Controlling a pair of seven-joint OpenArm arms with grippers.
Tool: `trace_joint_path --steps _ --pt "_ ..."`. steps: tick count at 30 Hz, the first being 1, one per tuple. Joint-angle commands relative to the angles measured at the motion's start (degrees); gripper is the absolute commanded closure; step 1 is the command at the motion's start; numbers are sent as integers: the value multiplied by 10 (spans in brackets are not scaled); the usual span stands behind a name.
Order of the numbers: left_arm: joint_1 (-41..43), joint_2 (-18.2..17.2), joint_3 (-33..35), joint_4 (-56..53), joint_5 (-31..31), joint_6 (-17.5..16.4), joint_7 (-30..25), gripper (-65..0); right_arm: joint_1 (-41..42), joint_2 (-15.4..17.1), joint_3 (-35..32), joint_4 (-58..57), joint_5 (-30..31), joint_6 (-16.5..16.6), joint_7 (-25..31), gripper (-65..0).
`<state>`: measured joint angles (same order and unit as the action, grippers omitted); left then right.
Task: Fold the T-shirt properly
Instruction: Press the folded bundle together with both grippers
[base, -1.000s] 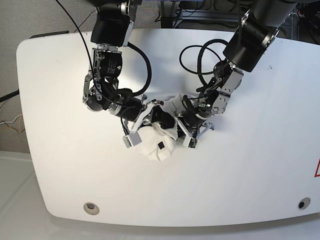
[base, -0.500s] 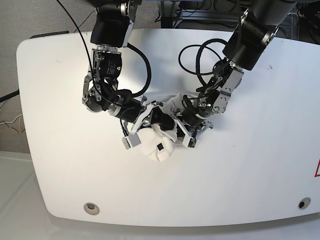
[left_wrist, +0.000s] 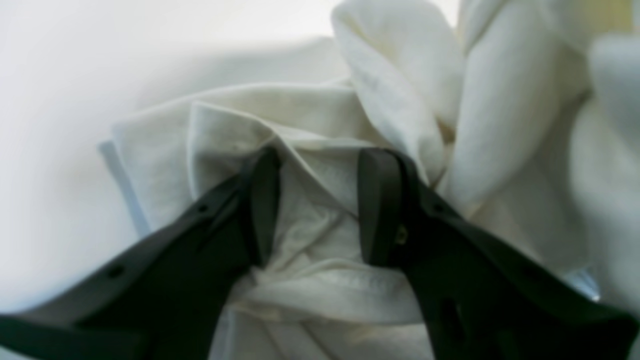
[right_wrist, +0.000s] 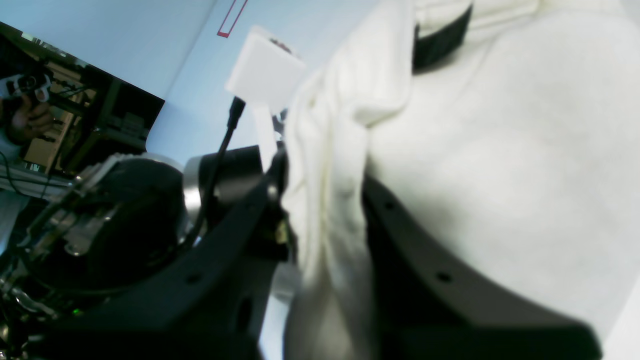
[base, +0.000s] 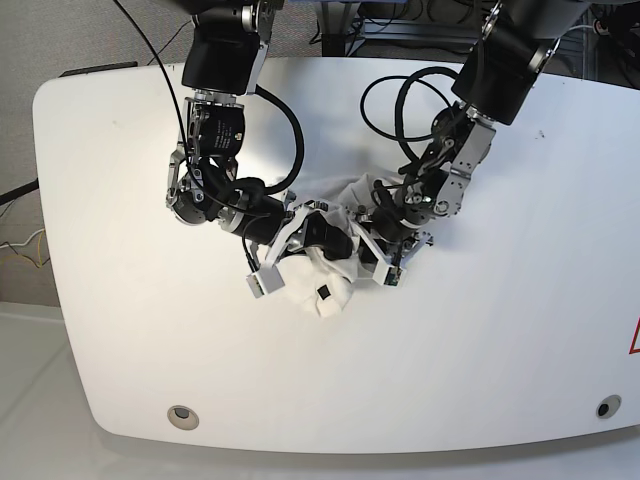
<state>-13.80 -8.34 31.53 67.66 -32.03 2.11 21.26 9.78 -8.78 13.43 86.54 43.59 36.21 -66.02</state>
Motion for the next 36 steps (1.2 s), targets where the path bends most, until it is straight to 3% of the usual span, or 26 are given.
trace_joint_path --steps 1,23,36 --pt "-2 -9 -1 15 -1 7 23 -263 13 -2 -1 9 8 2 10 0" --pt "-7 -10 -89 75 2 7 45 -263 10 -2 1 10 8 2 10 0" --pt "-5 -20 -92 145 -1 7 45 -263 10 -2 1 10 8 2 10 0"
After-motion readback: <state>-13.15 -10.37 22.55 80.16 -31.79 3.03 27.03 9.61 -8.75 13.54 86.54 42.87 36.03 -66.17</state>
